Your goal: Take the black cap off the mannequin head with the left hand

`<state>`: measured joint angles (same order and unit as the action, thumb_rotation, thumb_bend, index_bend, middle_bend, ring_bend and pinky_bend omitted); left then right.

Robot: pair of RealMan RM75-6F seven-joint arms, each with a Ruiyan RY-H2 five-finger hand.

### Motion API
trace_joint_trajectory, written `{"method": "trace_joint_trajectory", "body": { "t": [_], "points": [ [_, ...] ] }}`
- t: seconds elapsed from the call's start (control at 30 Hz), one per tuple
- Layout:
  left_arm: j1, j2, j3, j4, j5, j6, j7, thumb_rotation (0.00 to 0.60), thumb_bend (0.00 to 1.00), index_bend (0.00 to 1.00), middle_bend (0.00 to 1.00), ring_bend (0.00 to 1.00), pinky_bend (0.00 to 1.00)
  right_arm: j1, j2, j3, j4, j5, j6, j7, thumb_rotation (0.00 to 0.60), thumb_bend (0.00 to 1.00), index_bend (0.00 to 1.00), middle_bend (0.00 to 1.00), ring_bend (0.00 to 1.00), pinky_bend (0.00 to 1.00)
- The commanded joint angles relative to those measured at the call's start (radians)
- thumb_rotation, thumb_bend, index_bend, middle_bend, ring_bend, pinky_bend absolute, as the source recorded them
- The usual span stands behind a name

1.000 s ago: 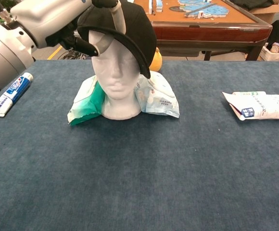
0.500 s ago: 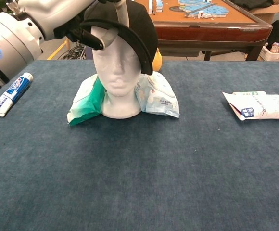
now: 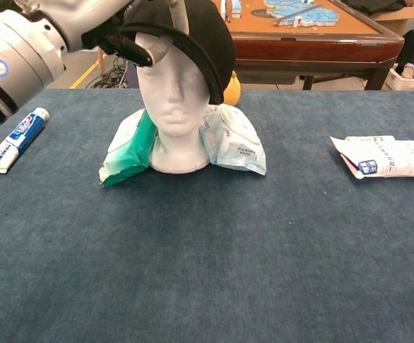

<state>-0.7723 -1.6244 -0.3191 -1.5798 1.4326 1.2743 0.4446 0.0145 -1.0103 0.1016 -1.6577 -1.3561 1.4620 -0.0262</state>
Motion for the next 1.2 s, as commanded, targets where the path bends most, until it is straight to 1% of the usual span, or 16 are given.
{"method": "trace_joint_trajectory", "body": {
  "t": [0.03,0.37,0.8,1.2],
  "points": [
    [-0.005,-0.002,-0.006,0.013,-0.010,-0.002,-0.005,0.600,0.47,0.70,0.05,0.04,0.17,0.000,0.000,0.000,0.000,0.000,0.001,0.001,0.600,0.07,0.48,0.39,0.30,0.37],
    [-0.020,-0.008,-0.007,0.026,-0.025,-0.006,0.001,0.600,0.47,0.70,0.05,0.04,0.17,-0.003,0.003,-0.001,0.001,-0.006,0.005,0.015,0.600,0.07,0.48,0.39,0.30,0.37],
    [-0.056,0.006,-0.039,0.016,-0.110,-0.058,0.033,0.600,0.47,0.70,0.05,0.04,0.17,-0.004,0.006,0.000,0.003,-0.005,0.006,0.029,0.600,0.07,0.48,0.39,0.30,0.37],
    [-0.077,0.007,-0.042,0.021,-0.139,-0.059,0.050,0.600,0.47,0.70,0.05,0.04,0.17,-0.002,0.006,0.002,0.006,0.002,-0.001,0.027,0.600,0.07,0.48,0.39,0.31,0.37]
  ]
}}
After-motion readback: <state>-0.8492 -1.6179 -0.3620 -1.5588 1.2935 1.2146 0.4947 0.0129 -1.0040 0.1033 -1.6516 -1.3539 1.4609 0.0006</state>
